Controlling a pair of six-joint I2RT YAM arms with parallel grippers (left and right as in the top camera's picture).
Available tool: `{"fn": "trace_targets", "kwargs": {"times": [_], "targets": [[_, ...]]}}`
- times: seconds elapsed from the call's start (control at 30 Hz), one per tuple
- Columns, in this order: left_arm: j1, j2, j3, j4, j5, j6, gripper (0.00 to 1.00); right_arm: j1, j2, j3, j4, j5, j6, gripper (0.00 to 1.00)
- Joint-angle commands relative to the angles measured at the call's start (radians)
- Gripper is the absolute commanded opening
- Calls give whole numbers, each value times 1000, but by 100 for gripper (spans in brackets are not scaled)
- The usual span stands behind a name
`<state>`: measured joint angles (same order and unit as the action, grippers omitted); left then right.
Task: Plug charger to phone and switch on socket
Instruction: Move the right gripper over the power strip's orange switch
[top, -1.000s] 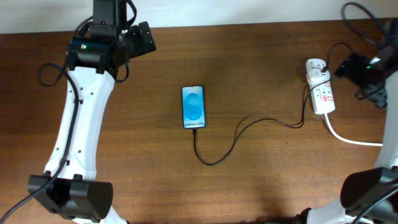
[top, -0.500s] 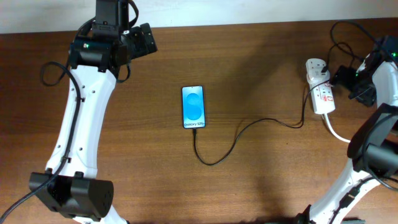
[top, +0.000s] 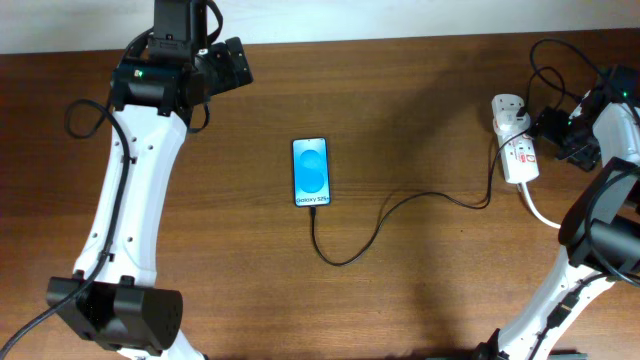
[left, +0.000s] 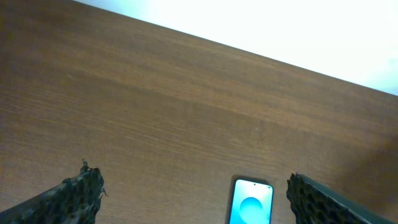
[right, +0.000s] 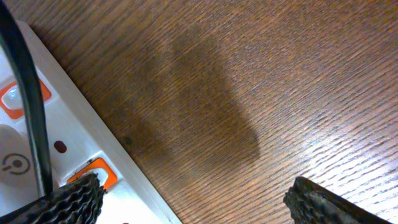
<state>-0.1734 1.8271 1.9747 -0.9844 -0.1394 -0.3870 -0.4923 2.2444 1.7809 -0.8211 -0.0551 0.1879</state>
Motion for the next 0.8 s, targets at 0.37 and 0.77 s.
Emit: {"fn": "trace_targets", "kwargs": {"times": [0.37,0.77], "targets": [[0,5,-1,-2,-12,-13,99,-6,67,-5,-4,-185,-34,98],[0,5,-1,-2,-12,-13,99,-3,68,-5,-24,-201,-53,98]]}}
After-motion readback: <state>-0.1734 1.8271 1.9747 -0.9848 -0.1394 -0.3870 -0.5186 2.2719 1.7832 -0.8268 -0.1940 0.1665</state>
